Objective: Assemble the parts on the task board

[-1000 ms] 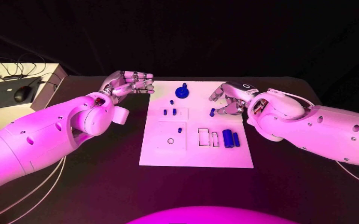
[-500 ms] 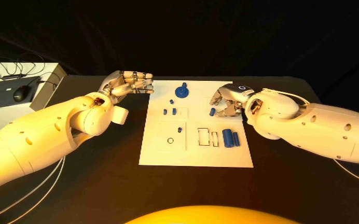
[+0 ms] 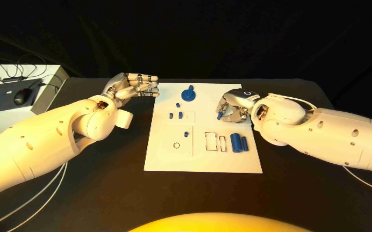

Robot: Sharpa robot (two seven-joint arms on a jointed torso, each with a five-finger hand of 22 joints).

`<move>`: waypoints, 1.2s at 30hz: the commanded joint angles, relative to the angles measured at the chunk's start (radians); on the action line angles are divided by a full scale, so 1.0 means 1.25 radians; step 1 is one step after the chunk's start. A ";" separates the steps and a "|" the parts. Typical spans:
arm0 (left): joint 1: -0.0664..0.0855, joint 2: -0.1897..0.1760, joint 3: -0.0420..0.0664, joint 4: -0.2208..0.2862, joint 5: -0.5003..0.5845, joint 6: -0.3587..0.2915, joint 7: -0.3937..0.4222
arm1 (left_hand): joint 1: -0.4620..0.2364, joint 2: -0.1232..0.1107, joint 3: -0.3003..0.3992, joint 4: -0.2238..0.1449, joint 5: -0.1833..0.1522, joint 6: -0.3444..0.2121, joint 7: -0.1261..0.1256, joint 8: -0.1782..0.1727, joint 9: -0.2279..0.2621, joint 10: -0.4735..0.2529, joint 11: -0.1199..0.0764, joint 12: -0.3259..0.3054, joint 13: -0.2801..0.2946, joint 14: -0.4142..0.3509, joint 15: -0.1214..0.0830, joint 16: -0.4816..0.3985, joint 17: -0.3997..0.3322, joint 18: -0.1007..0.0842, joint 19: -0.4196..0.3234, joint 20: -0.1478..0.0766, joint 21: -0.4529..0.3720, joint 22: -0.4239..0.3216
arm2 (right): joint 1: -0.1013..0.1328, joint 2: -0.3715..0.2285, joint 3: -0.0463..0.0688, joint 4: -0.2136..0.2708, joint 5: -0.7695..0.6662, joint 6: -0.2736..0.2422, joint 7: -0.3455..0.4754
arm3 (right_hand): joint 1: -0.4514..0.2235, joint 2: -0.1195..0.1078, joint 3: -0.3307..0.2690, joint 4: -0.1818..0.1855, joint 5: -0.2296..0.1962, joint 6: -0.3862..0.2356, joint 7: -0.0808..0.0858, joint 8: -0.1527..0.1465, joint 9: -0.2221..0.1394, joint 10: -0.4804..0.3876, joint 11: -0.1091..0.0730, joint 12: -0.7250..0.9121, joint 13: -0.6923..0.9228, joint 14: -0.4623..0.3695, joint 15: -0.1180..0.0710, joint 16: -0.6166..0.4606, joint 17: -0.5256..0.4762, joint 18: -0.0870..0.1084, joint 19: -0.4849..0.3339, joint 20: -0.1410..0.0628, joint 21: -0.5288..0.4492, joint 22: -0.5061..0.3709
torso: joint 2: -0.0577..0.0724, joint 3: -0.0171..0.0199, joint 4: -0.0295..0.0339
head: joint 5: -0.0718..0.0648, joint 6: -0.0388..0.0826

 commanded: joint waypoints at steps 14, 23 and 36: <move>0.000 0.000 0.001 0.003 -0.002 0.007 0.010 | 0.000 -0.003 -0.001 -0.004 0.002 0.005 0.003 0.000 0.000 -0.003 0.000 -0.002 -0.001 -0.001 0.000 0.001 0.001 -0.005 0.001 -0.001 0.003 -0.001 | -0.009 0.017 -0.002 -0.016 -0.011 0.018 -0.008 | -0.014 0.018 0.028 -0.011 -0.004 0.020 0.001 -0.001 0.001 0.015 -0.002 -0.004 0.001 0.000 -0.007 0.002 0.000 -0.015 0.064 -0.008 0.016 0.033 | 0.000 0.0001 0.0000 | -0.002 -0.004; 0.000 0.000 0.001 0.003 -0.002 0.007 0.009 | 0.000 -0.003 -0.001 -0.004 0.002 0.005 0.003 0.000 0.000 -0.003 0.000 -0.002 -0.001 -0.001 0.000 0.001 0.001 -0.005 0.001 -0.001 0.003 -0.001 | -0.014 0.025 -0.002 -0.022 -0.004 -0.026 -0.016 | -0.010 0.042 0.046 -0.012 -0.030 0.060 -0.009 0.007 0.006 0.055 -0.013 0.001 0.003 -0.001 -0.014 0.006 -0.001 -0.016 0.064 -0.014 0.035 0.046 | 0.000 -0.0002 0.0003 | -0.002 -0.005; 0.000 -0.001 0.001 0.003 -0.002 0.008 0.008 | 0.001 -0.002 0.002 -0.006 0.002 0.005 0.003 0.000 0.000 -0.003 0.000 -0.002 -0.001 -0.001 0.000 0.001 0.001 -0.005 0.001 -0.002 0.004 -0.001 | -0.015 0.004 0.000 -0.003 0.129 -0.091 -0.032 | -0.013 0.067 0.067 -0.049 -0.030 0.094 -0.013 0.003 0.037 0.099 -0.026 -0.004 0.005 0.000 -0.027 0.007 -0.012 -0.018 0.065 -0.027 0.050 0.061 | -0.001 -0.0001 0.0000 | 0.000 -0.005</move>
